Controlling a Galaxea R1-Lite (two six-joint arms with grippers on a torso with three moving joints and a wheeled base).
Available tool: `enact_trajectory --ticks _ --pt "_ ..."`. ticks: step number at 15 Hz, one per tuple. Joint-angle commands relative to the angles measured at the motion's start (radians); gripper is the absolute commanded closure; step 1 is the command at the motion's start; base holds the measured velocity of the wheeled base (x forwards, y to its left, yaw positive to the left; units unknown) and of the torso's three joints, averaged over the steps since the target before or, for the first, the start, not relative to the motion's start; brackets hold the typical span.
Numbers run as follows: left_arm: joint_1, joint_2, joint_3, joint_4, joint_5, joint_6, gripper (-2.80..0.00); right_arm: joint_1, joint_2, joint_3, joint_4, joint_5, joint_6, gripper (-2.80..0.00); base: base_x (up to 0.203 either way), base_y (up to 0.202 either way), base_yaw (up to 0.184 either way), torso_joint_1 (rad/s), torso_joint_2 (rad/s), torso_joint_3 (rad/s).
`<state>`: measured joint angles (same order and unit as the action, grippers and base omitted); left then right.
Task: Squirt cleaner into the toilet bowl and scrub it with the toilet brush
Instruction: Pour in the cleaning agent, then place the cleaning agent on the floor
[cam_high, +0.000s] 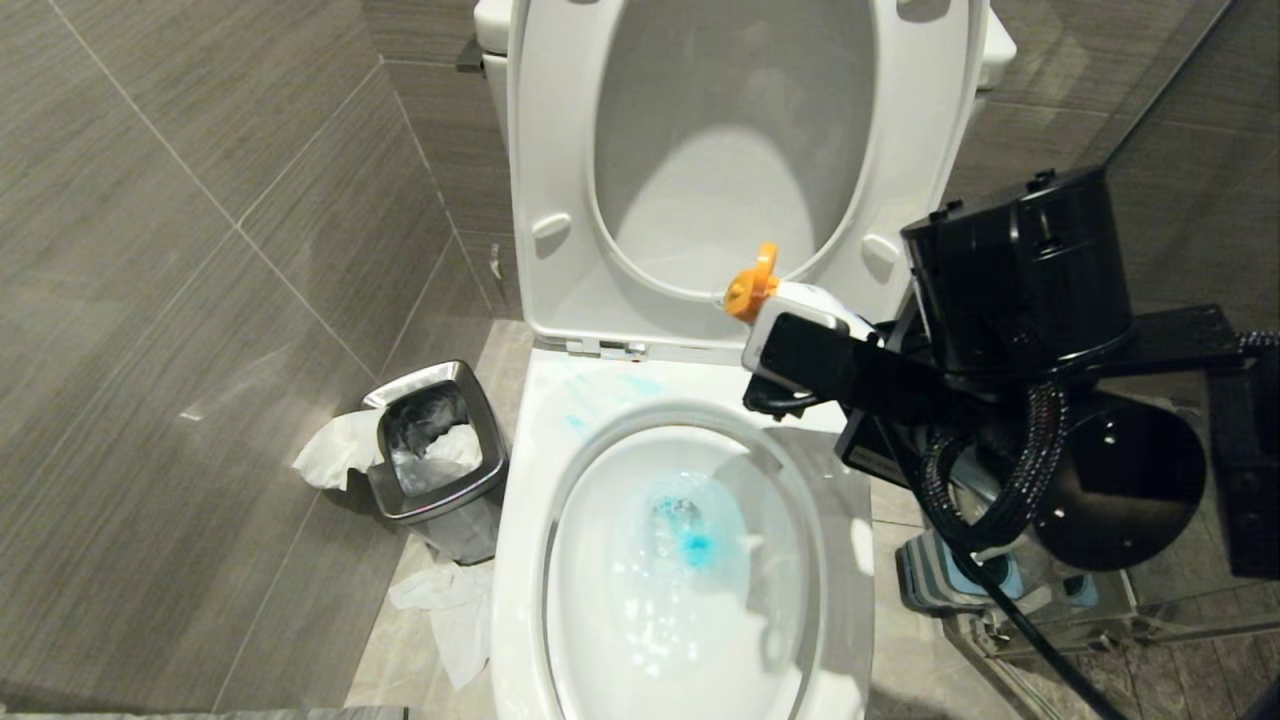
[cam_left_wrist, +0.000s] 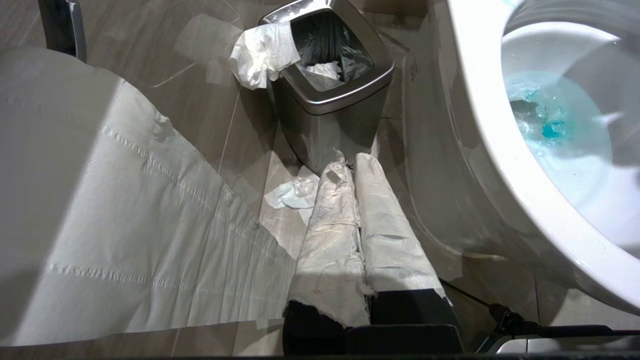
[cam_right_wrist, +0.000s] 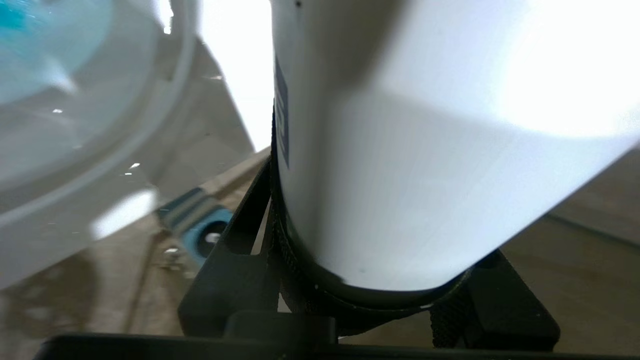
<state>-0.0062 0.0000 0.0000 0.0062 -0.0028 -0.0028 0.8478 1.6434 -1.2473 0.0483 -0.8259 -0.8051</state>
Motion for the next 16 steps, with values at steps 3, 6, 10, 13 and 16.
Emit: enact_trajectory --ticks 3,6,10,13,16 --pt "0.000 0.000 0.002 0.000 0.000 0.000 0.00 -0.066 -0.092 -0.084 0.223 0.268 0.324 0.00 0.000 0.000 0.000 0.000 0.00 0.000" --pt "0.000 0.000 0.002 0.000 0.000 0.000 0.00 -0.088 -0.189 -0.110 0.293 0.376 0.568 0.00 0.000 0.000 0.000 0.000 0.00 0.000" --pt "0.000 0.000 0.002 0.000 0.000 0.000 0.00 -0.246 -0.338 -0.028 0.291 0.521 0.766 0.00 0.000 0.000 0.000 0.000 0.00 0.000" --pt "0.000 0.000 0.002 0.000 0.000 0.000 0.00 -0.369 -0.401 0.062 0.222 0.539 0.862 0.00 0.000 0.000 0.000 0.000 0.00 0.000" --pt "0.000 0.000 0.002 0.000 0.000 0.000 0.00 -0.512 -0.405 0.168 0.069 0.550 0.854 0.00 0.000 0.000 0.000 0.000 0.00 0.000"
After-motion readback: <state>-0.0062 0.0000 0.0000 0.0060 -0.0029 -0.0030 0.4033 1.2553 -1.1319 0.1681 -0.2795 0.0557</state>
